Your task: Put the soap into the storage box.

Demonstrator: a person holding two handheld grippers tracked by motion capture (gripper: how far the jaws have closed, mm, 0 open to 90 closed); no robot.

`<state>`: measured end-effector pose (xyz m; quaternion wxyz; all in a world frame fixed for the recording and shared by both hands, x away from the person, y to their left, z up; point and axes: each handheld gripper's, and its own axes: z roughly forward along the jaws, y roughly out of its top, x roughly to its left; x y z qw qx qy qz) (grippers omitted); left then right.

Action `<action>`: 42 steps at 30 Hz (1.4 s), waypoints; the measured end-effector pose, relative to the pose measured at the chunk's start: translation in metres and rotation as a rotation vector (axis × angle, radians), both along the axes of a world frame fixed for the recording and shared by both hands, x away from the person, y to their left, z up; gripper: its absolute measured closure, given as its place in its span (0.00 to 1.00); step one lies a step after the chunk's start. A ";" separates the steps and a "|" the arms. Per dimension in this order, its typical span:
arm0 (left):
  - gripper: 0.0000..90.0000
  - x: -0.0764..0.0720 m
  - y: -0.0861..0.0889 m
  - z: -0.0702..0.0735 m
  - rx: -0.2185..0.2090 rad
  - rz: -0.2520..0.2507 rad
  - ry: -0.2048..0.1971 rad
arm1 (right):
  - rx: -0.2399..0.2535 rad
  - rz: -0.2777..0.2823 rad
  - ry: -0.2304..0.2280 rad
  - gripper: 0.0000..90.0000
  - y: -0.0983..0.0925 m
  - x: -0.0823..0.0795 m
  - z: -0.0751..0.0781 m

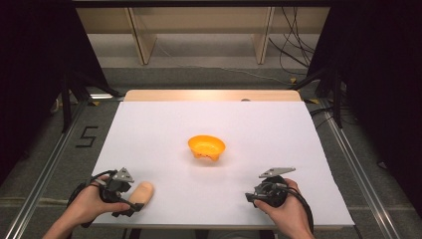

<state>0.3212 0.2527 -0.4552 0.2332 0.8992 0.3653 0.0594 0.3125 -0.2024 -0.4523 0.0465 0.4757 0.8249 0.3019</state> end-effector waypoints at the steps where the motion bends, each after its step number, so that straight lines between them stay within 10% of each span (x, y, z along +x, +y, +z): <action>1: 0.19 0.000 0.000 0.002 0.008 0.003 0.003 | -0.005 -0.001 -0.013 0.61 -0.001 0.000 0.000; 12: 0.17 0.006 -0.007 0.014 0.018 -0.003 0.015 | -0.002 -0.011 -0.018 0.60 0.001 0.001 -0.001; 22: 0.20 0.030 -0.021 0.024 0.137 -0.046 0.086 | -0.002 0.003 -0.026 0.61 0.002 0.001 -0.001; 42: 0.21 0.045 -0.045 0.005 0.262 0.017 0.214 | 0.001 0.007 -0.014 0.60 0.004 0.000 -0.002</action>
